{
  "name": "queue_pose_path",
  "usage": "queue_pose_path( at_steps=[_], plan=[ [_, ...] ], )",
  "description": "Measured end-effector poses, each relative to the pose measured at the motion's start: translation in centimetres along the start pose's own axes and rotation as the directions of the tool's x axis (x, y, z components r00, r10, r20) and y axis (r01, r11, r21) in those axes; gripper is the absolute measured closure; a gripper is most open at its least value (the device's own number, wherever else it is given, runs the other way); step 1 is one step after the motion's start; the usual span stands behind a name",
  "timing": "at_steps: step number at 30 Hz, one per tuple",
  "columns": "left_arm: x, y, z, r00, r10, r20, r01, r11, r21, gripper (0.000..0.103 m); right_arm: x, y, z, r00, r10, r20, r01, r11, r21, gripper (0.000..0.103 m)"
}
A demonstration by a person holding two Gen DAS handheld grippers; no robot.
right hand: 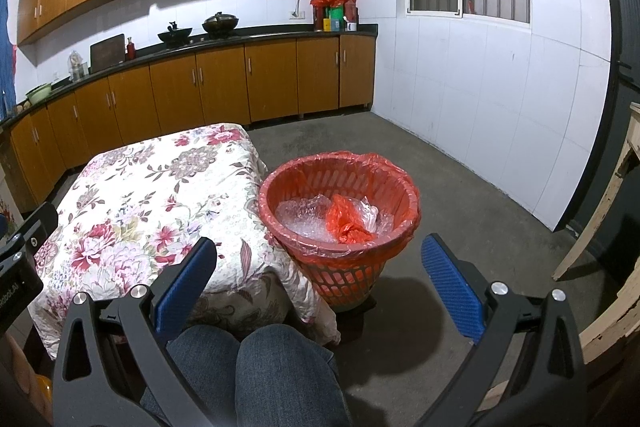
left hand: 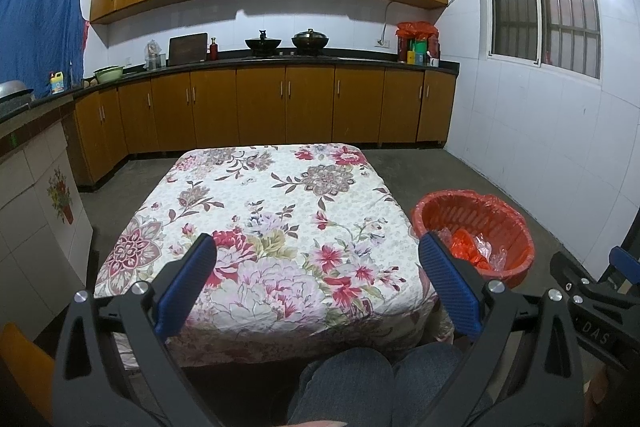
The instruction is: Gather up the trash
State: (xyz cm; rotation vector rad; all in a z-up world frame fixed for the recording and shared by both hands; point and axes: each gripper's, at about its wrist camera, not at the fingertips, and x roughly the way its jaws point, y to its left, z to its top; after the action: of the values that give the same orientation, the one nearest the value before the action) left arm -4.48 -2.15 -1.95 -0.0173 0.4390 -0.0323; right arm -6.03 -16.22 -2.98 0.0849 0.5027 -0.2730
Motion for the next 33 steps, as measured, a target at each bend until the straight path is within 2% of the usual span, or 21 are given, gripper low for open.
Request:
queue_pose_path(
  at_steps=[33],
  plan=[
    [0.39,0.19,-0.29,1.0,0.002,-0.005,-0.002,1.0,0.007,0.004,-0.01,0.1,-0.26,1.0,0.001,-0.006,-0.001,1.0,0.005,0.002]
  ],
)
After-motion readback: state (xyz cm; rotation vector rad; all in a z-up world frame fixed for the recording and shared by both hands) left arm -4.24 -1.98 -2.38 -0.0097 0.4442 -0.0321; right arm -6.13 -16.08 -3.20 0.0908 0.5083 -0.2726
